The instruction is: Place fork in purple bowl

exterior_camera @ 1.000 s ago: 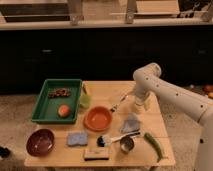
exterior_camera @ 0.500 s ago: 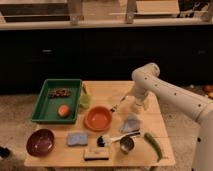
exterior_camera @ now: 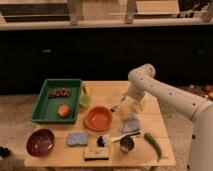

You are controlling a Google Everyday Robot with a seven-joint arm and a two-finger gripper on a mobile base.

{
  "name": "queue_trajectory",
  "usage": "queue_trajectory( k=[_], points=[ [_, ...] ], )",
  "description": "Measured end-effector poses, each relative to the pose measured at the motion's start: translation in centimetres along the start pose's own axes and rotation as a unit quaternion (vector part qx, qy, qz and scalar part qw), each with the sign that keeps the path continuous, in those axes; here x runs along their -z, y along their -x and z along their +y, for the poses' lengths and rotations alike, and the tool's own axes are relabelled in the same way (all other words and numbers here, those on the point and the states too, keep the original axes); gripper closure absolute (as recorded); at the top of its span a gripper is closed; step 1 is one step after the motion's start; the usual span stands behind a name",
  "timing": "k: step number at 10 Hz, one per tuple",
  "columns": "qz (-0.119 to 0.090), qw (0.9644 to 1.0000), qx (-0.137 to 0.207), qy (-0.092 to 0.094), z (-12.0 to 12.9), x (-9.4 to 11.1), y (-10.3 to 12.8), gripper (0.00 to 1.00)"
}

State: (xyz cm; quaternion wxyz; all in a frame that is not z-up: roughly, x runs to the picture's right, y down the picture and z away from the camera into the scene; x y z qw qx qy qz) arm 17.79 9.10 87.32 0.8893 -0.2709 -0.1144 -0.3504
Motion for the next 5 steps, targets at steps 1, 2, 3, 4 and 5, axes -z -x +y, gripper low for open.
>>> queue_trajectory(
  k=[1,2,3,4,5],
  points=[
    [0.001,0.9999,-0.012,-0.002,-0.3,-0.3,0.0,0.2],
    [0.001,0.9996,-0.028,-0.004,-0.5,-0.7,0.0,0.2],
    [0.0,0.9991,-0.043,-0.007,-0.8,-1.0,-0.1,0.2],
    [-0.002,0.9983,-0.056,-0.011,-1.4,-1.4,-0.1,0.2],
    [-0.006,0.9979,-0.063,-0.012,-1.9,-1.9,0.1,0.2]
  ],
)
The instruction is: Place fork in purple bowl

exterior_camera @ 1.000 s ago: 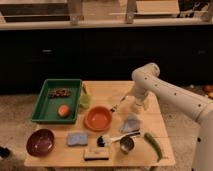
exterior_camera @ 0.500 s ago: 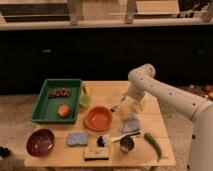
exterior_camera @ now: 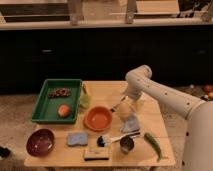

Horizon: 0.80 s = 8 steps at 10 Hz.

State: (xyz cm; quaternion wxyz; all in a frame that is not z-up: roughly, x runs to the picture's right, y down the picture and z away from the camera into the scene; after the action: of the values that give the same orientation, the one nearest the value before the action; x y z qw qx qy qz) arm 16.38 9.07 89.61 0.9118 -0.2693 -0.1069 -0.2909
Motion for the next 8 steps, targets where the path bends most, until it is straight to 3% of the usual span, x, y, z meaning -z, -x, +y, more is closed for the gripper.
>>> queue_trajectory(
  k=[5,8],
  points=[
    [-0.025,0.9994,0.021,0.009,-2.7,-2.9,2.5,0.2],
    [-0.035,0.999,0.025,0.015,-3.5,-4.6,2.8,0.2]
  ],
)
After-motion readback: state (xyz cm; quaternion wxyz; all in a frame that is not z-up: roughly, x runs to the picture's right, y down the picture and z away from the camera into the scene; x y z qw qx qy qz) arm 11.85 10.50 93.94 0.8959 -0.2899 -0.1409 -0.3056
